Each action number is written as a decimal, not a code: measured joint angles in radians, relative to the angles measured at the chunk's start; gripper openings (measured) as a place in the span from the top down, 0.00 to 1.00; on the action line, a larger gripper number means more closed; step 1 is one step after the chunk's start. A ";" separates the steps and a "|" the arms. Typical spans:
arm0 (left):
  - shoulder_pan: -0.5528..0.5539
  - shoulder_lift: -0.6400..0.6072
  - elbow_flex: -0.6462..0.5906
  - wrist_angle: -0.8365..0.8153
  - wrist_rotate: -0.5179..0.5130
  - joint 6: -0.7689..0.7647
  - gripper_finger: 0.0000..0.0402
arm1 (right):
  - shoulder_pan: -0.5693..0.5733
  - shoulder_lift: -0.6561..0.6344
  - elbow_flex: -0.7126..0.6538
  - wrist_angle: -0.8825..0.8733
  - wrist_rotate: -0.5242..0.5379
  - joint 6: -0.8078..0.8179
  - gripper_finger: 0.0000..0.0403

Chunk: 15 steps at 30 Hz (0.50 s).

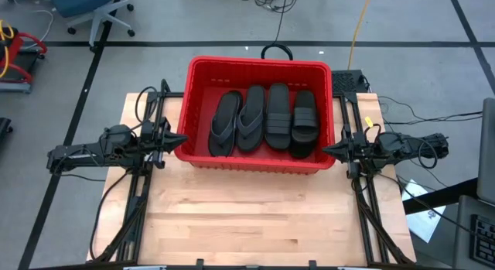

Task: Pick and place slides into bin
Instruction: Return to Home Position

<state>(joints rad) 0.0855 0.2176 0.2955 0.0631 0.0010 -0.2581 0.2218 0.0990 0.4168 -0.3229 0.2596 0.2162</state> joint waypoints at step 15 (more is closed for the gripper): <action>0.000 0.000 0.000 0.000 0.000 0.000 0.93 | 0.000 0.000 0.000 0.000 0.000 0.000 1.00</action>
<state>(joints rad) 0.0853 0.2176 0.2955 0.0634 0.0010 -0.2581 0.2215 0.0986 0.4168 -0.3225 0.2600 0.2161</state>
